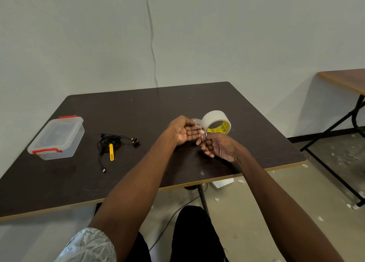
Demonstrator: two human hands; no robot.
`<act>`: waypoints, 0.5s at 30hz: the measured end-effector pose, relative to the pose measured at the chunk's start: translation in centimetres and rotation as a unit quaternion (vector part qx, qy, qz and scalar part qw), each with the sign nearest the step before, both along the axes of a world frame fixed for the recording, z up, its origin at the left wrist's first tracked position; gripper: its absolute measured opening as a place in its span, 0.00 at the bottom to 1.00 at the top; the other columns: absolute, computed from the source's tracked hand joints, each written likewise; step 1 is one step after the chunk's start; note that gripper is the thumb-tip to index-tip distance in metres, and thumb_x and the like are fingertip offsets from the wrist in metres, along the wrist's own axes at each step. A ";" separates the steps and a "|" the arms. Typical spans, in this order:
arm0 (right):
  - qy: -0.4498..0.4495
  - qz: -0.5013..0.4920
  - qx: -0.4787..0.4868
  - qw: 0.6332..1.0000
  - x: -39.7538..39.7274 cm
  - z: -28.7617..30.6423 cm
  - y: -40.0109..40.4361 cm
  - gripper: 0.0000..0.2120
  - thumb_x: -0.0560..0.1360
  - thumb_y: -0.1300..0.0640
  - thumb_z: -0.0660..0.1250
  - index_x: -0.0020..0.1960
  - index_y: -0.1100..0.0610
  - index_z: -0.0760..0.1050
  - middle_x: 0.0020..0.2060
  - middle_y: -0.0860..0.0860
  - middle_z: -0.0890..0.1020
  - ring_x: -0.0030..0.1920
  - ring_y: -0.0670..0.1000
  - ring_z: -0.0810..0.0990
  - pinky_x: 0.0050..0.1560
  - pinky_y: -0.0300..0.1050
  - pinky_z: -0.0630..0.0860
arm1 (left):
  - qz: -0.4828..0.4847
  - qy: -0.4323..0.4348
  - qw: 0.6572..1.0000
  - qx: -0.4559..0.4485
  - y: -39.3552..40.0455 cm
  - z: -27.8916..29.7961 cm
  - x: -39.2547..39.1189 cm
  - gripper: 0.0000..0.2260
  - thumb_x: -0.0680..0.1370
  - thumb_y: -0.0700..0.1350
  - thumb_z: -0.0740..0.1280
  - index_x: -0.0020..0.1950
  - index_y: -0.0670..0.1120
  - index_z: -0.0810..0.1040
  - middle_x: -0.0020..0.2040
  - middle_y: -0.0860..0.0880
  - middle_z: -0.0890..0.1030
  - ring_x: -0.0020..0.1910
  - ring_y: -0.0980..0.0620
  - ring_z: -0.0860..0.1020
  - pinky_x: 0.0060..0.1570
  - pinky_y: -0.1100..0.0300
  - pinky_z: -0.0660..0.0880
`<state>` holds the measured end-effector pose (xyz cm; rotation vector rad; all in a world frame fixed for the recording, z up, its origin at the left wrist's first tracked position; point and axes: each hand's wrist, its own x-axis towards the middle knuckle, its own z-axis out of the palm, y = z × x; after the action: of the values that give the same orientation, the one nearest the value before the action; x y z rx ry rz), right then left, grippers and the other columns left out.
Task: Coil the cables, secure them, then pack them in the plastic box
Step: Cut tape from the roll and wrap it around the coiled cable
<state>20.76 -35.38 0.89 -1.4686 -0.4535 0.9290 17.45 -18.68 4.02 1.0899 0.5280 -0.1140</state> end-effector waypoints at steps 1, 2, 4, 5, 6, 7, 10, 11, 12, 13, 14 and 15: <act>0.001 0.003 0.001 1.000 -0.1 0.1 0.0 0.15 0.80 0.53 0.60 0.50 0.64 0.77 0.34 0.53 0.77 0.31 0.49 0.75 0.28 0.38 0.70 | -0.001 -0.001 1.000 0.002 0.0 0.0 0.0 0.04 0.77 0.34 0.61 0.47 0.38 0.75 0.43 0.39 0.83 0.37 0.43 0.84 0.32 0.54 0.81; 0.001 0.004 0.003 1.000 -0.1 0.1 0.1 0.15 0.80 0.52 0.60 0.51 0.64 0.77 0.34 0.53 0.77 0.31 0.49 0.75 0.28 0.38 0.70 | -0.002 0.000 1.000 0.005 -0.1 0.0 0.1 0.04 0.77 0.35 0.61 0.48 0.38 0.75 0.44 0.39 0.83 0.38 0.44 0.83 0.32 0.54 0.81; 0.000 -0.001 0.007 1.000 -0.2 0.2 0.2 0.15 0.80 0.52 0.60 0.50 0.63 0.77 0.34 0.53 0.77 0.31 0.49 0.74 0.28 0.37 0.69 | -0.006 0.002 1.000 0.010 -0.1 0.0 0.1 0.05 0.76 0.35 0.61 0.48 0.38 0.76 0.44 0.39 0.83 0.38 0.45 0.83 0.32 0.55 0.80; 0.000 -0.005 0.009 1.000 -0.3 0.2 0.2 0.15 0.80 0.52 0.60 0.50 0.63 0.77 0.34 0.53 0.77 0.30 0.48 0.74 0.28 0.37 0.69 | -0.007 0.003 1.000 0.010 -0.1 -0.1 0.2 0.05 0.76 0.35 0.62 0.49 0.38 0.76 0.42 0.40 0.84 0.37 0.46 0.83 0.33 0.55 0.80; -0.001 -0.008 0.011 1.000 -0.3 0.3 0.2 0.15 0.80 0.52 0.60 0.50 0.63 0.77 0.33 0.53 0.77 0.30 0.48 0.74 0.28 0.37 0.69 | -0.007 0.003 1.000 0.011 -0.2 -0.1 0.2 0.05 0.76 0.35 0.62 0.49 0.38 0.76 0.41 0.40 0.84 0.36 0.46 0.83 0.34 0.55 0.80; 0.000 -0.009 0.012 1.000 -0.3 0.3 0.2 0.15 0.80 0.52 0.60 0.51 0.63 0.77 0.34 0.53 0.77 0.30 0.48 0.74 0.27 0.37 0.70 | -0.006 0.004 1.000 0.012 -0.1 -0.2 0.3 0.06 0.76 0.35 0.62 0.50 0.37 0.76 0.40 0.40 0.84 0.35 0.46 0.84 0.34 0.54 0.80; -0.001 -0.014 0.012 1.000 -0.3 0.3 0.1 0.14 0.80 0.53 0.60 0.51 0.64 0.76 0.34 0.53 0.76 0.30 0.48 0.74 0.27 0.37 0.69 | -0.006 0.004 1.000 0.015 -0.2 -0.2 0.4 0.06 0.76 0.35 0.62 0.50 0.37 0.76 0.39 0.41 0.84 0.35 0.46 0.83 0.35 0.54 0.80; -0.003 -0.015 0.009 1.000 -0.3 0.3 0.1 0.14 0.80 0.53 0.60 0.51 0.64 0.76 0.34 0.53 0.76 0.30 0.48 0.74 0.27 0.37 0.69 | -0.006 0.004 1.000 0.014 -0.2 -0.2 0.4 0.06 0.76 0.35 0.62 0.49 0.37 0.77 0.40 0.41 0.84 0.36 0.46 0.83 0.36 0.54 0.80; -0.006 -0.016 0.007 1.000 -0.3 0.3 0.0 0.14 0.80 0.53 0.60 0.51 0.64 0.76 0.34 0.53 0.76 0.31 0.48 0.74 0.27 0.37 0.69 | -0.006 0.004 1.000 0.014 -0.2 -0.1 0.4 0.05 0.76 0.36 0.62 0.49 0.37 0.77 0.41 0.41 0.84 0.38 0.46 0.83 0.38 0.53 0.80; -0.007 -0.016 0.006 1.000 -0.4 0.3 0.0 0.14 0.80 0.53 0.61 0.51 0.64 0.76 0.34 0.53 0.76 0.31 0.48 0.74 0.27 0.37 0.69 | -0.006 0.005 1.000 0.013 -0.2 0.0 0.4 0.05 0.77 0.36 0.61 0.49 0.37 0.77 0.42 0.40 0.83 0.39 0.45 0.82 0.39 0.52 0.80; -0.006 -0.017 0.006 1.000 -0.4 0.3 0.0 0.14 0.80 0.53 0.61 0.51 0.64 0.76 0.34 0.52 0.76 0.31 0.48 0.74 0.27 0.37 0.70 | -0.006 0.006 1.000 0.013 -0.3 0.1 0.3 0.05 0.77 0.36 0.61 0.49 0.37 0.77 0.43 0.40 0.83 0.39 0.45 0.82 0.39 0.52 0.80; -0.004 -0.018 0.006 1.000 -0.4 0.3 0.0 0.14 0.80 0.53 0.61 0.51 0.64 0.76 0.34 0.52 0.77 0.31 0.48 0.74 0.27 0.37 0.70 | -0.005 0.007 1.000 0.013 -0.2 0.1 0.3 0.06 0.77 0.36 0.61 0.49 0.37 0.77 0.44 0.40 0.83 0.38 0.45 0.83 0.37 0.53 0.80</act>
<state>20.37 -35.42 1.22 -1.4659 -0.4360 0.8907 17.78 -18.92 4.15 1.1175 0.5383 -0.1248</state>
